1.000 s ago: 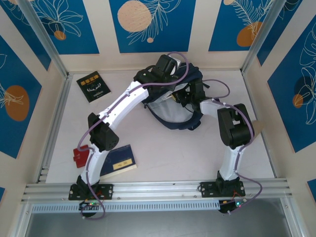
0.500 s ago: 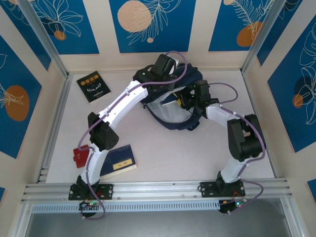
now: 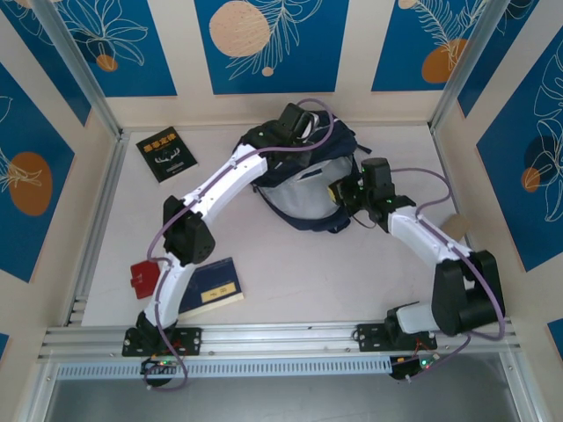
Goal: Pack the student bag
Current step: Close the student bag at the center of the table.
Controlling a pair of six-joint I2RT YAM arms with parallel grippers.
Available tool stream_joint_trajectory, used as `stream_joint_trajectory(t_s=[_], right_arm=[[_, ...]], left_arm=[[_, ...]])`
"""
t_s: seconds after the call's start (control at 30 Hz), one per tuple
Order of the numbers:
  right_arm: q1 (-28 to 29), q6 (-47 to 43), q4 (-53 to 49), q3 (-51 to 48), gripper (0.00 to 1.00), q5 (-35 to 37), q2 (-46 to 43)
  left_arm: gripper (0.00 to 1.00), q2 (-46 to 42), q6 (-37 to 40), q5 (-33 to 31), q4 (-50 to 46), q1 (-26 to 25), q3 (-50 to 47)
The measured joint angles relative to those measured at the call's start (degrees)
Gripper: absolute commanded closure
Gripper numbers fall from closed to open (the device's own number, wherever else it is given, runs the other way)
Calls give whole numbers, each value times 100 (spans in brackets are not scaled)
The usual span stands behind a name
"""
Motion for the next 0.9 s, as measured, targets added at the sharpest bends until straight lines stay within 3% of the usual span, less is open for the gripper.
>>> stream_joint_trajectory(t_s=[0.13,0.33,0.57,0.77,0.9], right_arm=[[107,-435,-791,-168,63,570,-610],[345,-1488,-2009,168,34,1425,-1185],[756,-2559,-2667,1161,28,1711,-728],[1895,-3324,-2680,2000,28,1764,444],[2761,-3845,-2675,2612,28,1626,1340]], left_arm=[[46,-166,-411,101,98,153,-748],[26,-1161,-1062,282,186,645,-2579],[15,-3023,-1558,164,66,1167,-4822],[11,-4207,-1810,98,-313,1373,-6356],[7,-4697,-1849,76,-402,1921,-6922]])
